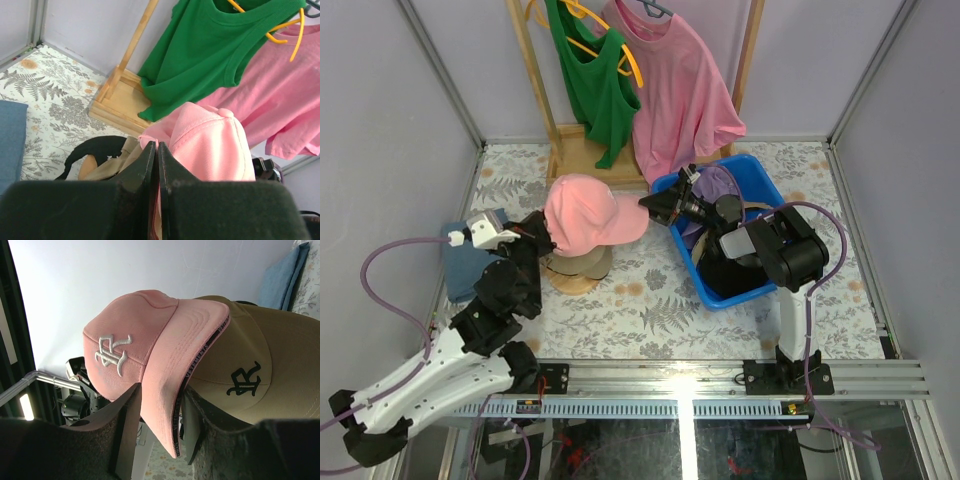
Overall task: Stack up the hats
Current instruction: Stack the hat on the hat.
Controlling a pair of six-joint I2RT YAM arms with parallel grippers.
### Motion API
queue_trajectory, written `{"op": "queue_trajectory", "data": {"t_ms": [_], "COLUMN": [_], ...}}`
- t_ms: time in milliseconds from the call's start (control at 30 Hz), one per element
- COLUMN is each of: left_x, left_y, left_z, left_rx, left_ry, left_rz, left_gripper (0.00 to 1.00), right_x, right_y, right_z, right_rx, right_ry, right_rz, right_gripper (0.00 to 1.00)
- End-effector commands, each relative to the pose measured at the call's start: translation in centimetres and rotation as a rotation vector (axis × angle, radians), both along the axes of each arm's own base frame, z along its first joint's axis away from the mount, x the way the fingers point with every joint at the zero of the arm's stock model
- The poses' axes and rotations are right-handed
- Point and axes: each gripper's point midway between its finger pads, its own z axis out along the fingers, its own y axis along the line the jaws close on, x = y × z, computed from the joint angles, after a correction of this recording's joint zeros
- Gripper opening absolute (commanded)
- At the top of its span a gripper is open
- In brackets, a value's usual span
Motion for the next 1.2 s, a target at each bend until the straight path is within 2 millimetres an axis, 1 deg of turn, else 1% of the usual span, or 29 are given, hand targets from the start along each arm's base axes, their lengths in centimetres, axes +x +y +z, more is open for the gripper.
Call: {"op": "queue_trajectory", "data": {"t_ms": [0, 100, 267, 533, 633, 733, 800, 900, 1167], "left_x": [0.5, 1.0, 1.9, 2.3, 2.4, 2.7, 2.8, 2.7, 2.6], "left_y": [1.0, 1.9, 2.2, 3.5, 3.8, 3.9, 4.0, 4.5, 5.2], "left_z": [1.1, 0.1, -0.9, -3.4, -4.3, -5.1, -5.3, -5.1, -5.8], "left_rx": [-0.069, -0.062, -0.066, -0.087, -0.091, -0.087, -0.087, -0.093, -0.090], "left_ry": [-0.036, -0.015, 0.007, 0.080, 0.113, 0.156, 0.171, 0.174, 0.222], "left_rz": [0.031, 0.061, 0.048, 0.079, 0.088, 0.093, 0.094, 0.100, 0.118], "left_gripper": [0.00, 0.00, 0.00, 0.00, 0.00, 0.00, 0.00, 0.00, 0.00], "right_x": [-0.3, -0.4, -0.6, -1.1, -1.1, -1.2, -1.3, -1.3, -1.0], "right_y": [-0.1, 0.0, 0.3, 0.2, 0.2, 0.2, 0.0, -0.2, -0.3], "right_z": [1.3, 0.7, 0.1, -0.4, -0.7, -0.9, -0.9, -1.2, -1.5], "right_rx": [0.030, 0.022, 0.014, -0.001, -0.023, -0.047, -0.060, -0.099, -0.193], "right_ry": [-0.100, -0.092, -0.081, -0.075, -0.072, -0.076, -0.079, -0.084, -0.107], "right_rz": [0.008, 0.009, 0.024, 0.034, 0.034, 0.027, 0.019, 0.003, -0.031], "right_gripper": [0.43, 0.43, 0.43, 0.45, 0.48, 0.49, 0.50, 0.52, 0.53]}}
